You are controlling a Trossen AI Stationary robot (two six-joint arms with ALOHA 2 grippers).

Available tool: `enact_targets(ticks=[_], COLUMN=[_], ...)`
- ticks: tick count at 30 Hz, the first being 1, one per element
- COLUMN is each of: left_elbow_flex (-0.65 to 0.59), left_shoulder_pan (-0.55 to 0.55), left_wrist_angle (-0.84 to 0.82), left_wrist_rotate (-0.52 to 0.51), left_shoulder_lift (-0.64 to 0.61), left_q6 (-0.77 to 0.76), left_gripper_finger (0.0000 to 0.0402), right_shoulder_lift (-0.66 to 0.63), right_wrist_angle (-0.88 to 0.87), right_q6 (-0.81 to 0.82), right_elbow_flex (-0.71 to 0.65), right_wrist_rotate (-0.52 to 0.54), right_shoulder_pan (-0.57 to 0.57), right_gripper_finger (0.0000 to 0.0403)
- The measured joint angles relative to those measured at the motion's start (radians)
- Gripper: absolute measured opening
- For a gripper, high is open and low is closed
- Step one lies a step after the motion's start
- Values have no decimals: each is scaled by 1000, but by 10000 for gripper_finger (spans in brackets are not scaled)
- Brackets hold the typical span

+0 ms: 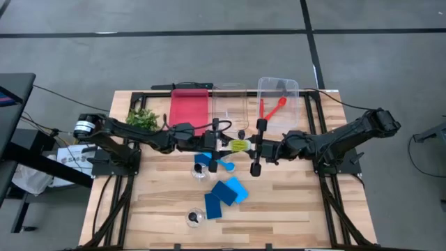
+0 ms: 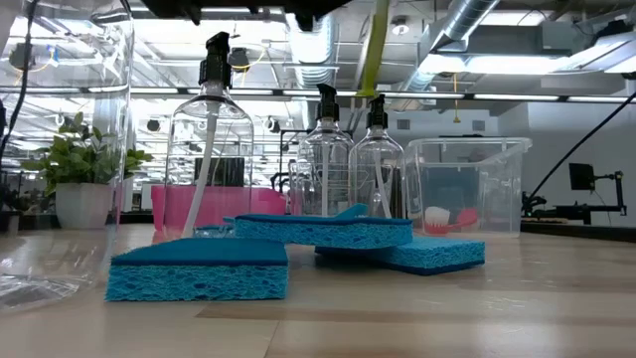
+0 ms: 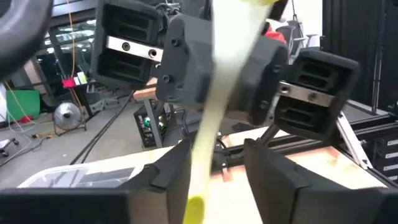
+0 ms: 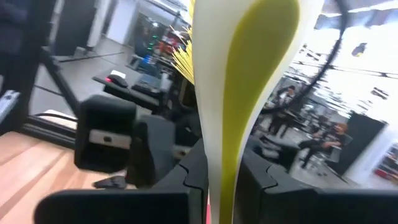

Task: Pick & Place Kitchen Sink Supplies
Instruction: Put the green dish brush into the right transparent bin

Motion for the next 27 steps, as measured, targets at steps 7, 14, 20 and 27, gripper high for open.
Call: enact_targets(ticks=[7,14,20,27], left_elbow_flex=[0,-4,-114,-294], left_shoulder_pan=[0,-1,-2,-11], left_wrist_angle=[-207,-477,-491,-442], left_wrist_rotate=[-3,-3,-19,-142], left_shoulder_lift=[-181,-371,-541,-733], left_q6=[2,-19,-71,-115], left_gripper_finger=[202,204,193,178], right_shoulder_lift=[-112,-245,-317,-330], right_wrist_angle=[-98,-301,-450,-669], right_q6=[-26,-15,67,233], right_elbow_flex=[0,0,0,0], right_wrist_rotate=[166,382,413,380], right_shoulder_pan=[30,-26,-184,-416], right_gripper_finger=[35,35,35,35])
